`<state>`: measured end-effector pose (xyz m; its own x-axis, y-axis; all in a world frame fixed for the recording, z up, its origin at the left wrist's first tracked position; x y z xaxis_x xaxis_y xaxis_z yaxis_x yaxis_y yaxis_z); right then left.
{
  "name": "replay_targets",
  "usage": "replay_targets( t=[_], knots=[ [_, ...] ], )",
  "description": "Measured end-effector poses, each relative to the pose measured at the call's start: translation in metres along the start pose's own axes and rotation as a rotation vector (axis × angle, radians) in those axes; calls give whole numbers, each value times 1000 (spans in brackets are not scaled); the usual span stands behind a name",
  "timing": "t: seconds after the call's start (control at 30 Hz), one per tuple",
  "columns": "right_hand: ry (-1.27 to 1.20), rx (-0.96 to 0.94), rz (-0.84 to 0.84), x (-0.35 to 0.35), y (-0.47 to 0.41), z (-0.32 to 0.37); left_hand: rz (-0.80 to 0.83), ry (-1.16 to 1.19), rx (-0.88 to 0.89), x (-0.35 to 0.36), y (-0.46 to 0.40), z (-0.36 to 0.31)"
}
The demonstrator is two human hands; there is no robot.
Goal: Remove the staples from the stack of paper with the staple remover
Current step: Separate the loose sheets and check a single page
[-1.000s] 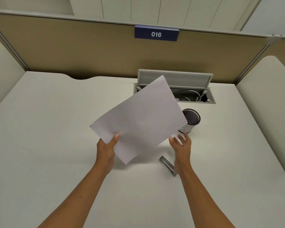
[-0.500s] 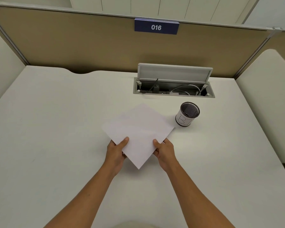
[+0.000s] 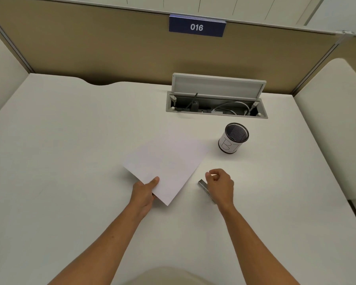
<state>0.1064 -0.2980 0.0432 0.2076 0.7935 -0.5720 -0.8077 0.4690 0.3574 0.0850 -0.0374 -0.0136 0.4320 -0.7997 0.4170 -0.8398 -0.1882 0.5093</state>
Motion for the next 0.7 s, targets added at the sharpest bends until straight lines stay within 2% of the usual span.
replay_targets(
  t=[0.07, 0.2, 0.3, 0.43, 0.53, 0.63, 0.7],
  knots=[
    [181, -45, -28, -11, -4, -5, -2, 1, 2, -2, -2, 1],
    [475, -118, 82, -11, -7, -19, -2, -7, -5, -4, -5, 5],
    [623, -118, 158, -2, -6, -23, -4, -10, -9, -5, -7, 8],
    [789, -120, 152, 7, -2, -22, 4, -12, -11, -6, -7, 9],
    [642, -28, 165, 8, -6, -27, 1, -11, -8, -6, -8, 8],
    [238, 114, 214, 6, -9, -35, 3, -3, -5, -5, -8, 7],
    [-64, 210, 328, 9, -5, -39, -1, 1, -7, -5, -8, 7]
  ],
)
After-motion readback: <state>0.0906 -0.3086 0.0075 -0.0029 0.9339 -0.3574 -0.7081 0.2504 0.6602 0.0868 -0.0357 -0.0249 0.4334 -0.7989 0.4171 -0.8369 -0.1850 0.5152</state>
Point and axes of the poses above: each hand's wrist, its own y-axis away from the middle knuckle, its own x-axis out of the palm, z = x × y, the point moved 7 cm from there along -y, towards the middle knuckle, and after that the axes turned 7 degrees about x, right-handed, at the moved point
